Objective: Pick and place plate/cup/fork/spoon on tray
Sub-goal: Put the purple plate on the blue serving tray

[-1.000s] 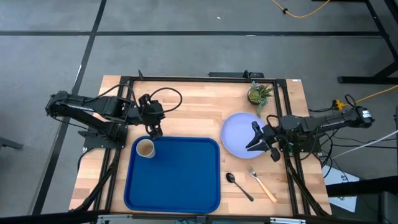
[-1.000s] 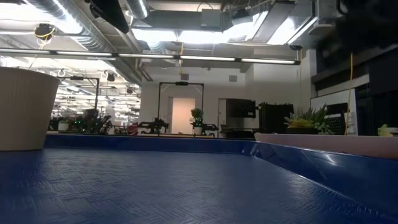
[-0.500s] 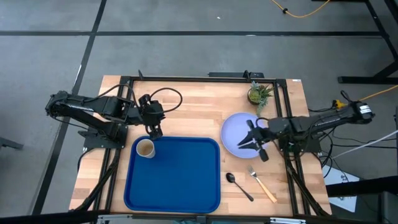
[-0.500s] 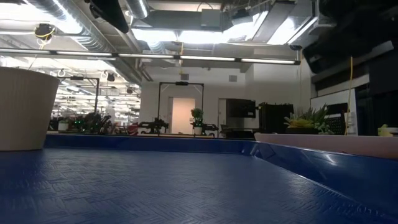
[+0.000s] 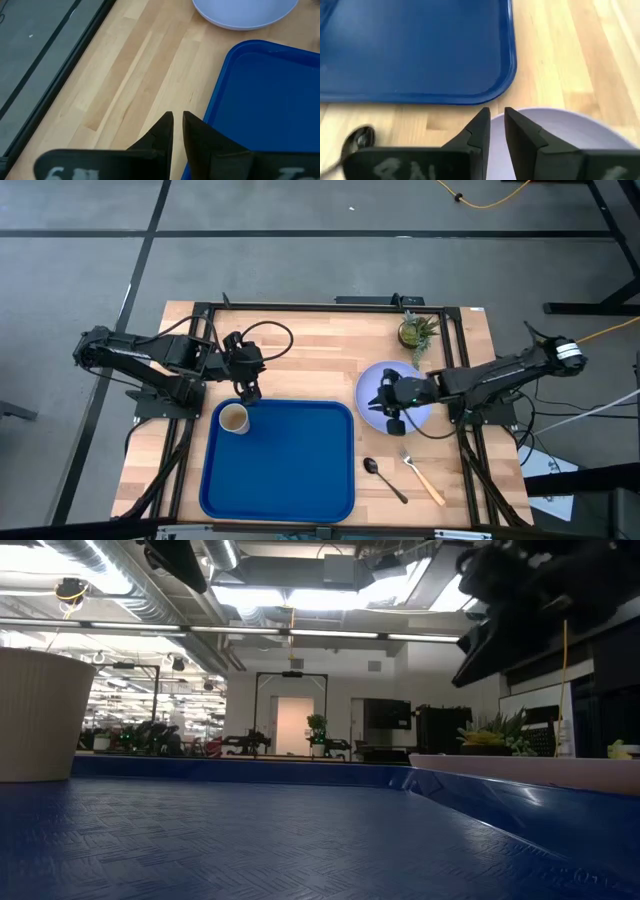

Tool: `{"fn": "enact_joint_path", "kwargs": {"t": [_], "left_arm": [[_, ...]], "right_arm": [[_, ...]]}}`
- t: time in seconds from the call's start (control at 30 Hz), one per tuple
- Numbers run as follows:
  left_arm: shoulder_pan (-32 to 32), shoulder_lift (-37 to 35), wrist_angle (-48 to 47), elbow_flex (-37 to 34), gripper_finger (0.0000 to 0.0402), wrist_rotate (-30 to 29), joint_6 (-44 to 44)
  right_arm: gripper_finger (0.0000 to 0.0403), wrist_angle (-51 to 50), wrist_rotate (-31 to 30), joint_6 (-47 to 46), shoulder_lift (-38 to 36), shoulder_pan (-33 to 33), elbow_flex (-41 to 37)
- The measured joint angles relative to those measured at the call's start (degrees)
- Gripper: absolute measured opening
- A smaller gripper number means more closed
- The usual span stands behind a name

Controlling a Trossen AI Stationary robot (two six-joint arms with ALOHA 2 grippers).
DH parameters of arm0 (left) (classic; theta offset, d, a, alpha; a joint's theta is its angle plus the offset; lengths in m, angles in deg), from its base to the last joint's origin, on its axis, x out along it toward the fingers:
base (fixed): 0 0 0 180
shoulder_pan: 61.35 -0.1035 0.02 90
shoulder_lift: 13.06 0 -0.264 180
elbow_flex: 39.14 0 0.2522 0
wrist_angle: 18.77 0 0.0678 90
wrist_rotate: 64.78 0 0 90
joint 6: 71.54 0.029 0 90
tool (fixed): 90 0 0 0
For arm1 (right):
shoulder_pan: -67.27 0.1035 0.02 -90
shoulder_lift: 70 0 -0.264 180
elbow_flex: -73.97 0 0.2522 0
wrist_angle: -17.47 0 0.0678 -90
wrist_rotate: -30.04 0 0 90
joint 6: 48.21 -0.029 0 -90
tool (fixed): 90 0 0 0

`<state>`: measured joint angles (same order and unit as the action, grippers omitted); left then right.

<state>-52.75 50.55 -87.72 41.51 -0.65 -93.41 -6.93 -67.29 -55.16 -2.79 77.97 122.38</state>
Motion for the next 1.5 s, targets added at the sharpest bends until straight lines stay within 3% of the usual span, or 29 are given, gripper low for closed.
{"fn": "enact_joint_path", "kwargs": {"t": [0.23, 0.43, 0.7, 1.07, 1.5], "left_arm": [[-0.01, 0.00, 0.01, 0.00, 0.0034, 0.00, -0.02], [-0.02, 0.02, 0.01, 0.00, 0.0034, 0.00, -0.02], [-0.01, 0.02, 0.01, 0.00, 0.0034, 0.00, -0.02], [0.00, 0.02, 0.00, 0.00, 0.0034, 0.00, -0.02], [-0.02, 0.02, 0.01, 0.00, 0.0034, 0.00, -0.02]], "right_arm": [[0.0062, -2.86, -0.13, -8.08, 7.30, 1.45, 3.73], [0.0074, -4.81, -3.22, -23.73, 8.86, 1.57, 3.94], [0.0138, -7.21, -1.93, -24.25, 9.49, 5.08, 3.94], [0.0142, -8.54, -2.01, -24.56, 14.23, 9.50, 3.94], [0.0132, -12.97, -0.58, -27.27, 19.97, 9.88, 6.55]]}}
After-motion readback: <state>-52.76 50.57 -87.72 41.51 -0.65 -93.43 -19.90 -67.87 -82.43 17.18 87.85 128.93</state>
